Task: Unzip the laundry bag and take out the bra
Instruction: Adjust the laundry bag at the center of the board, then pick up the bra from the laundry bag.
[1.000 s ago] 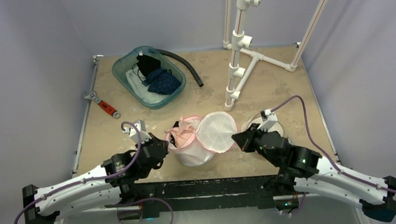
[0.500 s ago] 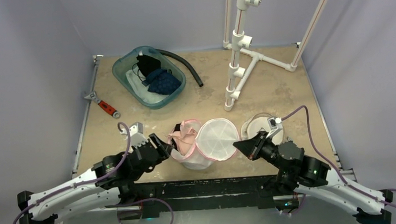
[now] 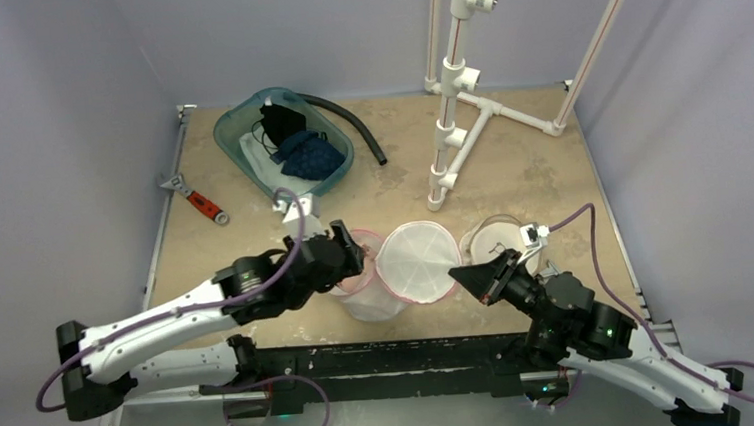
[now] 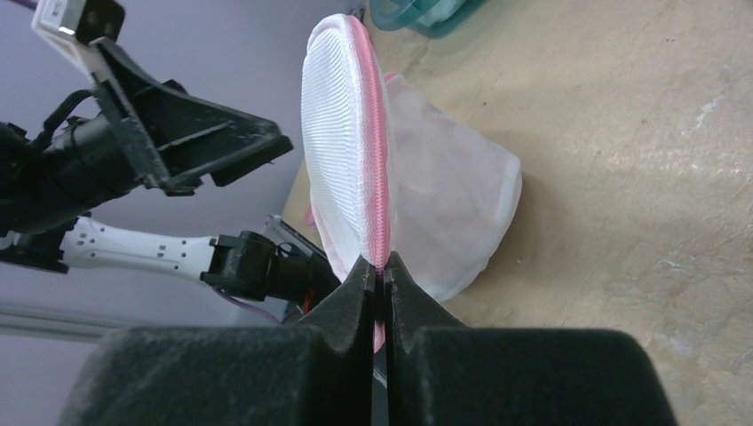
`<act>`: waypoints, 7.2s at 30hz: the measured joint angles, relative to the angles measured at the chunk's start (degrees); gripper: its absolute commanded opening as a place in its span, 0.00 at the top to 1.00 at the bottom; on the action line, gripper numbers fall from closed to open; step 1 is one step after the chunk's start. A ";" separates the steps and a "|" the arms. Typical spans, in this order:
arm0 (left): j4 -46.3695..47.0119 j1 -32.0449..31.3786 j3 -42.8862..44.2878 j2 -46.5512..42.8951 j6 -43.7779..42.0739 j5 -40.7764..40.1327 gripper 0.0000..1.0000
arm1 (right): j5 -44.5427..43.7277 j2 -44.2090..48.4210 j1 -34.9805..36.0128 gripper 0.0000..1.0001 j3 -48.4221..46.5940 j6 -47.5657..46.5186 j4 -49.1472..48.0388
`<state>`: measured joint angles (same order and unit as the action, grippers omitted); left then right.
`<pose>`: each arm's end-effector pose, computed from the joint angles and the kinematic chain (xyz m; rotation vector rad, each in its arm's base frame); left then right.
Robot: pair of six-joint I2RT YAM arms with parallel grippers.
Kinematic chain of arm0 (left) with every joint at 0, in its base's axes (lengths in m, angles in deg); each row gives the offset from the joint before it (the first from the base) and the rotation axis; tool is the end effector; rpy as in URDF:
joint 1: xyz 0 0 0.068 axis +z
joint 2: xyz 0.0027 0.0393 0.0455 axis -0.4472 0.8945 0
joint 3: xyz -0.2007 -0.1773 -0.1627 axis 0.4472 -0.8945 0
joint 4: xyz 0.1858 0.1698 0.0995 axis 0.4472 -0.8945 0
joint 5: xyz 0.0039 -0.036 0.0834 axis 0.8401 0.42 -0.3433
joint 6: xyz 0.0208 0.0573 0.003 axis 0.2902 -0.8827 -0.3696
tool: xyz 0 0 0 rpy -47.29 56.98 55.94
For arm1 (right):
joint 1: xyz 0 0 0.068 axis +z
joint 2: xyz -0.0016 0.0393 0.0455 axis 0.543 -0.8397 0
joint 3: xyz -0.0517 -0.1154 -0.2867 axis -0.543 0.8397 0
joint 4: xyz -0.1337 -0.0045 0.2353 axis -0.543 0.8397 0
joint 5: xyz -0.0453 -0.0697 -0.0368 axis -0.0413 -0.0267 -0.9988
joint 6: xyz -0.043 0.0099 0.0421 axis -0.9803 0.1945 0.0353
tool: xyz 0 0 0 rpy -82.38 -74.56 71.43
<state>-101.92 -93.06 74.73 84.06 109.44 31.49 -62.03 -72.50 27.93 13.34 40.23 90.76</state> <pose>0.0919 -0.1454 0.3395 -0.3179 2.1859 -0.6304 0.0408 0.0440 0.2611 0.1635 1.7147 1.2988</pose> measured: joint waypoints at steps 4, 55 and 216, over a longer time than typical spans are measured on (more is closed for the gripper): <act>-0.26 0.26 2.12 8.79 -2.05 0.50 0.38 | 1.03 0.33 -0.11 0.95 0.00 -0.44 -0.04; 3.02 10.19 8.72 6.67 -12.09 9.40 1.00 | 2.05 0.96 -0.13 0.96 0.00 -1.27 -0.11; 19.06 2.23 10.84 18.18 -23.82 25.97 1.00 | -2.29 -7.58 -0.09 0.34 -0.85 1.51 -5.51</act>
<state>-82.86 -90.83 85.57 102.24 85.62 57.46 -64.33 -80.09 27.84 12.48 41.74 85.26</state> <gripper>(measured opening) 0.003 0.666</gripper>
